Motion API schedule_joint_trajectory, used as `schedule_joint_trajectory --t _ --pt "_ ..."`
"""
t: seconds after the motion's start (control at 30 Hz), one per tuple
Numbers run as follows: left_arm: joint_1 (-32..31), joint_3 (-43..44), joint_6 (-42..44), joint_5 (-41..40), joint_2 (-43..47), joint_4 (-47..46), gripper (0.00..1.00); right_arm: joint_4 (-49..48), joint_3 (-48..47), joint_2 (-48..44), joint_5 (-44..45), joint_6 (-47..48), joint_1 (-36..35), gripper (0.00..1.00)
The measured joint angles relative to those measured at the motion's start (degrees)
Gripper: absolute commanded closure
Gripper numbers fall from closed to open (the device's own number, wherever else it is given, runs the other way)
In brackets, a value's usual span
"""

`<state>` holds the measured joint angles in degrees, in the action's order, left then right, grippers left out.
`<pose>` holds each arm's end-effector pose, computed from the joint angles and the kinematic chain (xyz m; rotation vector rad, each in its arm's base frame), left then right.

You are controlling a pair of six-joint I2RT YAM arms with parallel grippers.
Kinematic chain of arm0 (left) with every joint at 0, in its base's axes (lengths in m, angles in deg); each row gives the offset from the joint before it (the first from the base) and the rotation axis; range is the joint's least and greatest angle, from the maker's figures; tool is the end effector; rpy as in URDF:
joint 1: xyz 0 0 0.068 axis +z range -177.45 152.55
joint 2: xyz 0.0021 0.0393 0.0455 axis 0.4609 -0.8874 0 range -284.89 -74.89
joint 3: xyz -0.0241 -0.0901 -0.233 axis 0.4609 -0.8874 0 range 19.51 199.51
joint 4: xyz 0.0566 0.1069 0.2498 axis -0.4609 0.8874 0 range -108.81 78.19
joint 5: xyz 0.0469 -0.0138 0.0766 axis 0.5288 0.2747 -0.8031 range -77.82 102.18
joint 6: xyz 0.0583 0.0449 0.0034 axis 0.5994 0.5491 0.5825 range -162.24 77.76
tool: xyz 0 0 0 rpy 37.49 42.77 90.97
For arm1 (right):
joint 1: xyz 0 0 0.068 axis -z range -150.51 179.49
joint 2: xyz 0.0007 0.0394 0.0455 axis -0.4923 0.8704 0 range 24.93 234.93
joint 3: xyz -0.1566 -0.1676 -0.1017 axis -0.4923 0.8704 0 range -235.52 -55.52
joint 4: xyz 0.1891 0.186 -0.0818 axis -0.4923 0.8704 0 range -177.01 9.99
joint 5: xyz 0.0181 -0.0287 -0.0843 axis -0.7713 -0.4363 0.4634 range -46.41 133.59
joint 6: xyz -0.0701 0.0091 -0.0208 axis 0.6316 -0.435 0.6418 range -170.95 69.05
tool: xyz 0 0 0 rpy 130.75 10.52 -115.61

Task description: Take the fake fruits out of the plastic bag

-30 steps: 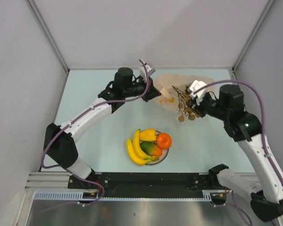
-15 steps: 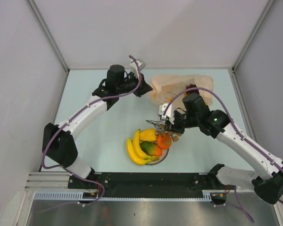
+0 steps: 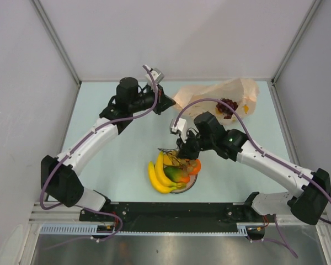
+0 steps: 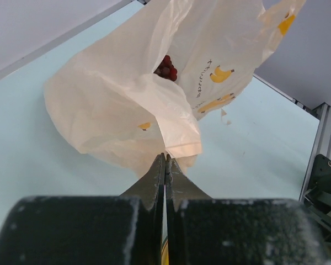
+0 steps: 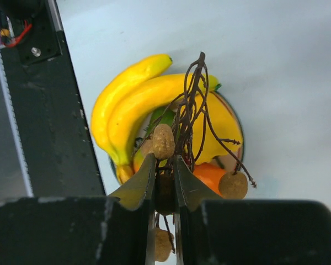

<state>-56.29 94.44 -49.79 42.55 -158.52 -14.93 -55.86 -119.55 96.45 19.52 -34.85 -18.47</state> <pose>0.3226 -0.2132 0.3455 0.7228 1.7095 -0.9216 0.1909 0.2493 0.2863 -1.4055 1.8063 0.7672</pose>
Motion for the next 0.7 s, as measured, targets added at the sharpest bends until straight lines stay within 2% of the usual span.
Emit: schedule_joint_trajectory --t 0.27,0.7 --pt "0.0 -3.3 0.0 0.0 1.6 -0.5 1.00 -2.2 0.3 5.4 0.1 -10.2 -2.3 1.00" --pt "0.2 -8.0 0.0 0.0 6.4 -1.8 1.00 -6.7 0.4 10.2 0.2 -18.2 -4.4 1.00"
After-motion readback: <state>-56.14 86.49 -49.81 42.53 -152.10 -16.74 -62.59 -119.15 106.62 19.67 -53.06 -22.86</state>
